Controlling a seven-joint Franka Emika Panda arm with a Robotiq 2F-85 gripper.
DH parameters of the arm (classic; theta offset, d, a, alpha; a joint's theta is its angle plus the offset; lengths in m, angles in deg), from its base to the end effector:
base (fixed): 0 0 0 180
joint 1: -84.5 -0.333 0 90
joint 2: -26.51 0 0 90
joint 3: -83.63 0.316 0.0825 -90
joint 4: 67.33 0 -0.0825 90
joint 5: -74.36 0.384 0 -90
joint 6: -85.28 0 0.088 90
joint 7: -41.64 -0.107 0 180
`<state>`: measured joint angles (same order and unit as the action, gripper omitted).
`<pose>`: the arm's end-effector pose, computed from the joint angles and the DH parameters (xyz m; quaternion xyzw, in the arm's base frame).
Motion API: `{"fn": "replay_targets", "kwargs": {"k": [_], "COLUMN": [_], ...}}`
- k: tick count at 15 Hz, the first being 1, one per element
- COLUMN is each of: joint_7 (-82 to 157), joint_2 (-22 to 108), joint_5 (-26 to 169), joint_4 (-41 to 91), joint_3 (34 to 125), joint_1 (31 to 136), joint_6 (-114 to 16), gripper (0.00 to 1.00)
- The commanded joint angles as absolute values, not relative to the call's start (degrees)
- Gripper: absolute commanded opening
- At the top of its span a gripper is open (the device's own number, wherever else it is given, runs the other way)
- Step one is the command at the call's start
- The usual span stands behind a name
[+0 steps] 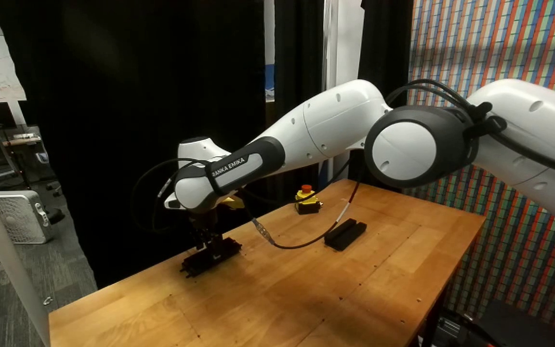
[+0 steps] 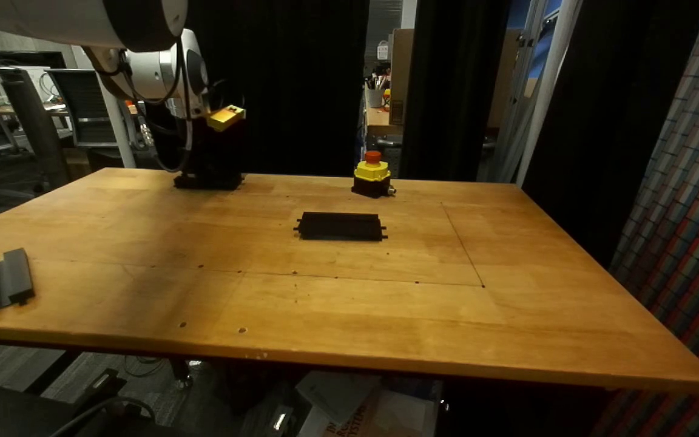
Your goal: Stack the black pieces together
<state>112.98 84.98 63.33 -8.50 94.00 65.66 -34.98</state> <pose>0.7137 0.3298 0.2292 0.6381 0.7692 0.0271 0.0201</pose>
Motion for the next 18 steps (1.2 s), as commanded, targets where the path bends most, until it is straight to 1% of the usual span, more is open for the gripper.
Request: {"fn": "replay_targets", "kwargs": {"k": [1,10,11,12,14,15,16,18], "joint_7": [111.2,109.1,109.0,109.1,108.9,108.8,108.9,108.6], "joint_2": [86.7,88.7,88.9,89.0,88.8,89.0,88.6,89.1], "joint_5": [62.7,62.7,62.6,62.5,62.5,62.4,62.4,62.5], "joint_4": [-11.9,-13.5,-13.8,-14.0,-14.4,-14.8,-14.9,-15.1], "joint_3": [92.9,92.3,92.2,92.2,92.1,92.0,92.0,91.7], "joint_1": [64.6,64.0,64.0,63.9,63.7,63.6,63.6,63.6], "joint_6": [-33.7,-33.0,-33.0,-32.8,-31.8,-31.7,-31.3,-31.1], "gripper": [1.00,1.00,0.75,0.74,0.60,0.50,0.46,0.46]}}
